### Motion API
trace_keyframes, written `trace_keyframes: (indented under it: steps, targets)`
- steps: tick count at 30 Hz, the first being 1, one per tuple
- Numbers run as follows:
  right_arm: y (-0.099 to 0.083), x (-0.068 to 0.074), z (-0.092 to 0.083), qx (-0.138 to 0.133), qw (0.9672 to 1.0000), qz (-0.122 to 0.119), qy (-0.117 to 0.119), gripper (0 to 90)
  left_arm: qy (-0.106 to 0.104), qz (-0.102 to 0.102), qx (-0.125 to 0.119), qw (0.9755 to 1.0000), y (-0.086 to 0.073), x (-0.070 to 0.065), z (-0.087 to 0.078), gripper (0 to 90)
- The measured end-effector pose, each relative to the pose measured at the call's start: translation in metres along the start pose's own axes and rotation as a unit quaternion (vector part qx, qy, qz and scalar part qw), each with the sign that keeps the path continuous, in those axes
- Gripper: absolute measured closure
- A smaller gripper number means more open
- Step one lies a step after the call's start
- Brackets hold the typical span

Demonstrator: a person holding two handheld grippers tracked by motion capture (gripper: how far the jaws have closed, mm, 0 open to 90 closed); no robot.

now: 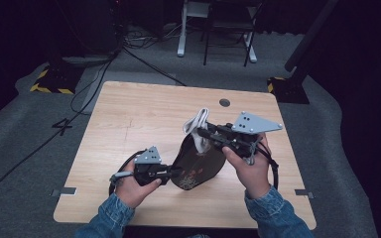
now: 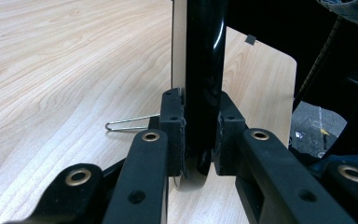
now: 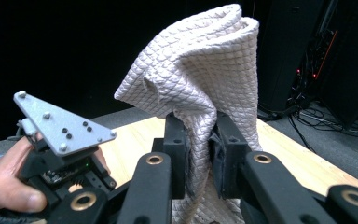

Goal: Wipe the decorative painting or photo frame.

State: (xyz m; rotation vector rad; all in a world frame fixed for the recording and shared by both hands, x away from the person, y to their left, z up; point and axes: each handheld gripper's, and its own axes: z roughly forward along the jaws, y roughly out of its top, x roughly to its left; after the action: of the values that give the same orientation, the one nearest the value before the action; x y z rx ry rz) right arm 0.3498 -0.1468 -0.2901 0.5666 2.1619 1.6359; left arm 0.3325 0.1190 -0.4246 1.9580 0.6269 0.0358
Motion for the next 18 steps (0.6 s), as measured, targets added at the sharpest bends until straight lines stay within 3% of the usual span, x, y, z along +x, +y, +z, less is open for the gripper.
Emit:
trace_keyframes:
  steps: [7, 18]
  targets:
    - [-0.001, -0.006, 0.009, 0.0, 0.9999, 0.004, -0.01, 78.7, 0.004, 0.007, 0.004, 1.0, 0.001, -0.002, 0.001, 78.3]
    - [-0.012, -0.022, -0.001, -0.001, 0.9991, 0.02, -0.038, 79.5, 0.002, 0.011, 0.004, 0.9999, 0.001, -0.002, 0.001, 78.2]
